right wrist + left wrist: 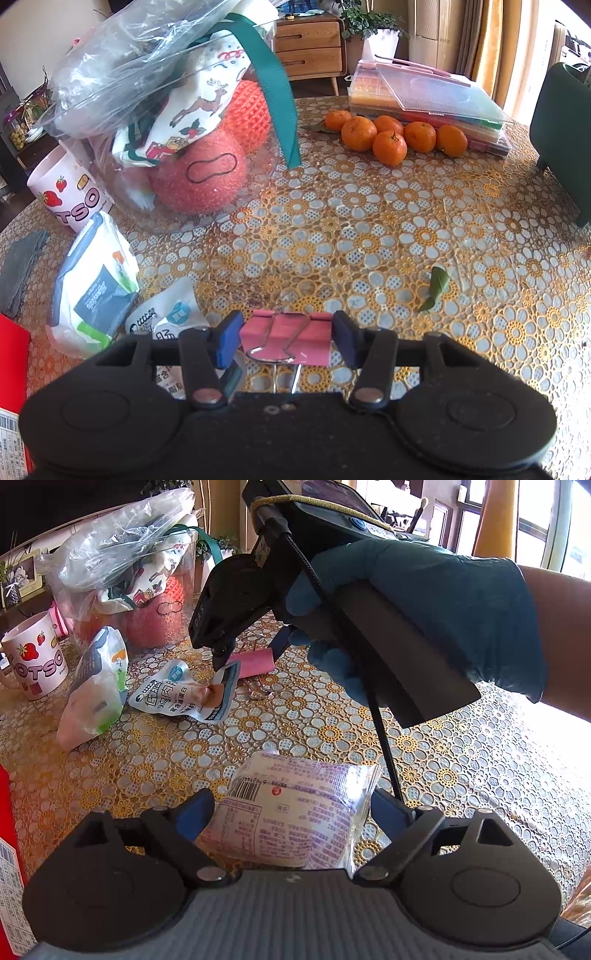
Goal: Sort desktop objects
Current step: 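Grasp the pink binder clip with the right tool while the left tool grasps the pink-printed bread bag, then carry the binder clip with the right tool while the left tool carries the bread bag over the box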
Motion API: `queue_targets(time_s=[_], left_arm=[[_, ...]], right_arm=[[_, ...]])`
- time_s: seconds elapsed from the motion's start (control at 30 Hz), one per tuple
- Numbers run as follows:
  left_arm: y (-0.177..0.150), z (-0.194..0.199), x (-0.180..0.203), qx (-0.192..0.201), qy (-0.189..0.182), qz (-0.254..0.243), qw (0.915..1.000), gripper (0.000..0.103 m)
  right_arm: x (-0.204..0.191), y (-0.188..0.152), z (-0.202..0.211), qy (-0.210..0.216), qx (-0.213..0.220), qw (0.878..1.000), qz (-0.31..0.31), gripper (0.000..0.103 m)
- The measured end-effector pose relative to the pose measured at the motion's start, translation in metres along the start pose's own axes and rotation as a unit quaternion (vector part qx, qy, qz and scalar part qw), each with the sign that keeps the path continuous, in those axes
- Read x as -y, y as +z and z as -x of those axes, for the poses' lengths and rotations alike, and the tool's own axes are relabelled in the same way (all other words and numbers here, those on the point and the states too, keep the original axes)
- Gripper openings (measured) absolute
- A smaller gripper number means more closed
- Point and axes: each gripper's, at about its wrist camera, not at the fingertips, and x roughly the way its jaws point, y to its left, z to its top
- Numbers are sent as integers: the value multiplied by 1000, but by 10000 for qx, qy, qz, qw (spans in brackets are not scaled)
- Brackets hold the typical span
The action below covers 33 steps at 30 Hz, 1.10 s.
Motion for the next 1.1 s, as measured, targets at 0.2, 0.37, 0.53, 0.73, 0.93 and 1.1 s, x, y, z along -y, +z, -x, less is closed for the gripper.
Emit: queue_targets(time_s=[0.2, 0.37, 0.53, 0.73, 0.93, 1.1], left_arm=[[5, 1, -8, -91, -107, 281, 9995, 80], [7, 5, -11, -98, -140, 472, 9987, 70], [6, 9, -8, -104, -121, 513, 9986, 67], [4, 16, -5, -131, -87, 583, 9982, 66], [0, 30, -1, -120, -17, 713, 9974, 66], [-5, 41, 3, -88, 70, 795, 9968, 66]], right_arm=[[8, -2, 4, 145, 11, 9998, -114, 52], [22, -2, 12, 235, 61, 9993, -278, 52], [35, -6, 27, 253, 132, 9991, -314, 52], [47, -24, 52, 345, 159, 9991, -178, 52], [57, -50, 79, 491, 133, 9987, -57, 52], [60, -76, 104, 625, 105, 9980, 81, 52]])
